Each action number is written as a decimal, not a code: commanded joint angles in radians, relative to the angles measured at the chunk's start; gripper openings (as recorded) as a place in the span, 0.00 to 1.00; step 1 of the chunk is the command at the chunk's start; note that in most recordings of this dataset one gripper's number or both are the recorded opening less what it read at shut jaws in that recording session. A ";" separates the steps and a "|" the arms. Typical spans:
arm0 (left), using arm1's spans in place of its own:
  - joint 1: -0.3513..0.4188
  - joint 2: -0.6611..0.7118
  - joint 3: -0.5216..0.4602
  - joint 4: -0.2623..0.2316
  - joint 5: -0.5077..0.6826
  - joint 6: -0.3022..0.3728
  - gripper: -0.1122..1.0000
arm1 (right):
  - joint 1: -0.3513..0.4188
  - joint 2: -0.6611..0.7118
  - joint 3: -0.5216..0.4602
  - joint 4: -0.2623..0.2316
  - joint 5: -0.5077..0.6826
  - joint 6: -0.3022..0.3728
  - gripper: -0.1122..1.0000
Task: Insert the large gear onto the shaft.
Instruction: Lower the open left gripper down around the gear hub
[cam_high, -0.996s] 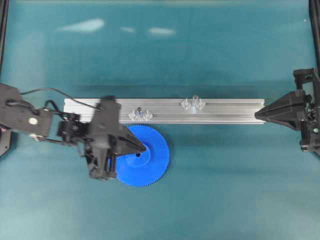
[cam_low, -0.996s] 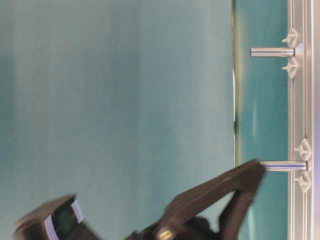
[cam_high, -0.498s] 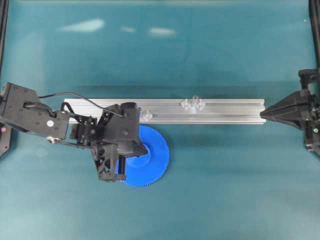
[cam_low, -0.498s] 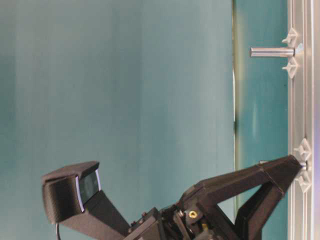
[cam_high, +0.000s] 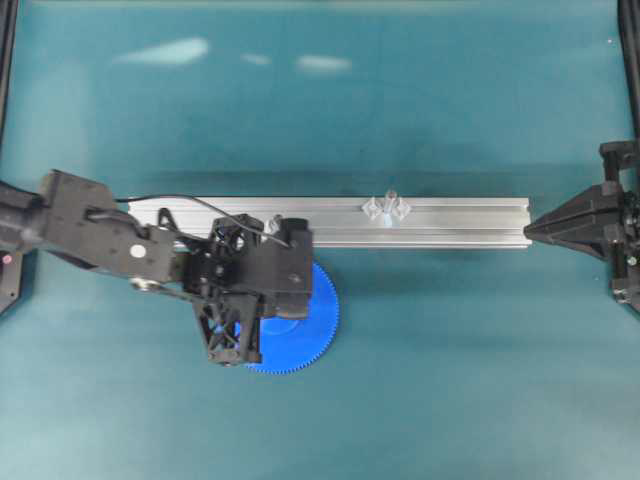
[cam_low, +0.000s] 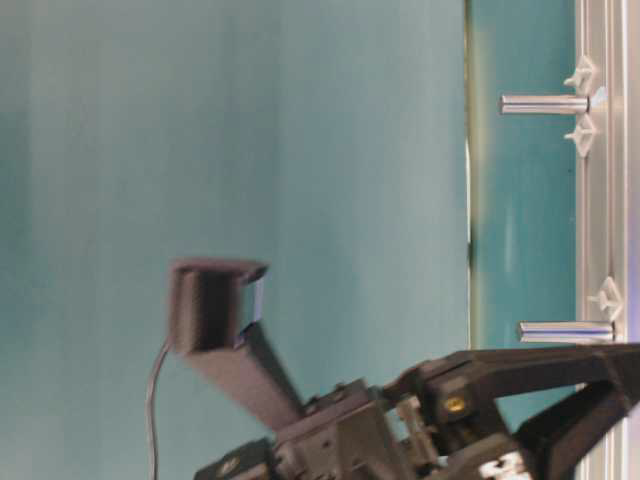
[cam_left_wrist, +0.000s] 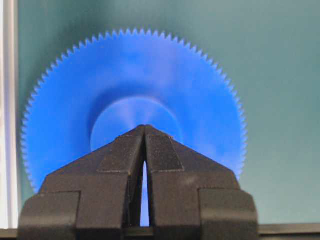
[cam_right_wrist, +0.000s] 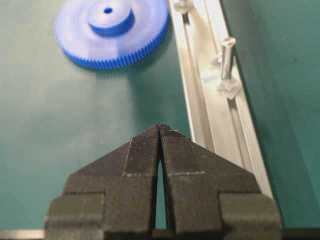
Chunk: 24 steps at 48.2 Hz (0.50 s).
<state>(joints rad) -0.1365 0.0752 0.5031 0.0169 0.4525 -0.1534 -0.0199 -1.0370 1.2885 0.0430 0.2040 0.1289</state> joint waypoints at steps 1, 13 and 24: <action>-0.006 0.002 -0.048 0.003 0.044 0.002 0.10 | -0.003 0.006 -0.011 0.000 -0.005 0.009 0.15; -0.006 0.035 -0.114 0.003 0.164 0.003 0.10 | -0.003 0.006 -0.003 -0.002 -0.005 0.011 0.15; -0.006 0.055 -0.140 0.003 0.212 0.021 0.10 | -0.003 0.006 0.003 -0.002 -0.006 0.011 0.15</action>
<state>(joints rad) -0.1381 0.1427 0.3896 0.0169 0.6596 -0.1350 -0.0199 -1.0354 1.3008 0.0430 0.2040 0.1289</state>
